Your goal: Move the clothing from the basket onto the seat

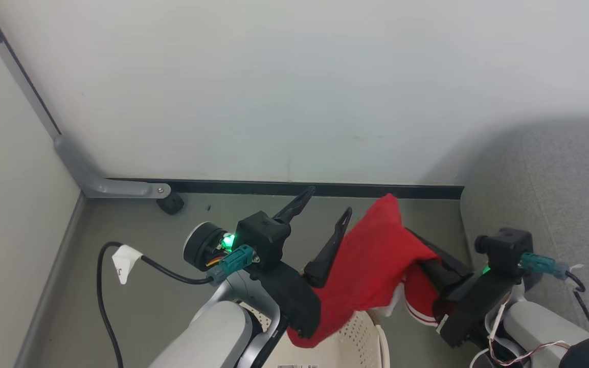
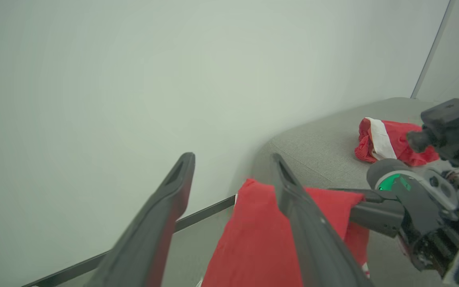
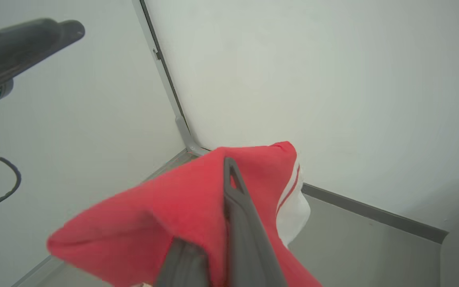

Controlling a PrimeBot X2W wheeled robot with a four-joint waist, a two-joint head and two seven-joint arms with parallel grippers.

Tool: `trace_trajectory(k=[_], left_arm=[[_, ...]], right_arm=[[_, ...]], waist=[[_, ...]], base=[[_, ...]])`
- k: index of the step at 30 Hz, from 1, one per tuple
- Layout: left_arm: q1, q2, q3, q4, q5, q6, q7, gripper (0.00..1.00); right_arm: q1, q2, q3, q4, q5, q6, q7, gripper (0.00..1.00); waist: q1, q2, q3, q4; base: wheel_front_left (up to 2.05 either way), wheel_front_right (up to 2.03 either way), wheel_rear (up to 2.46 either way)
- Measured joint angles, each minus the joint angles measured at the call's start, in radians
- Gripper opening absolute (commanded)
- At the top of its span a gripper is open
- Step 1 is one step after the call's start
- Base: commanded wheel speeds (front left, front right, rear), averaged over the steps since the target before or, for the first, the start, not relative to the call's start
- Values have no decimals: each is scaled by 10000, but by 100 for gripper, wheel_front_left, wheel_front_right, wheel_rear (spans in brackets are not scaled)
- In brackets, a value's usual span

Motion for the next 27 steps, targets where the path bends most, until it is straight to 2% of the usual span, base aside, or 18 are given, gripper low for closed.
trace_trajectory(k=[15, 27], left_arm=[[770, 525, -115, -637, 0, 2, 73, 100], [1040, 796, -128, -1058, 2, 88, 86, 100]], right_arm=[[519, -786, -1360, -462, 247, -19, -174, 0], [1167, -1371, -2510, -1448, 244, -370, -176, 0]], waist=[[0, 0, -134, -1014], [0, -1, -178, -2196]], base=[[0, 0, 0], [0, 0, 0]])
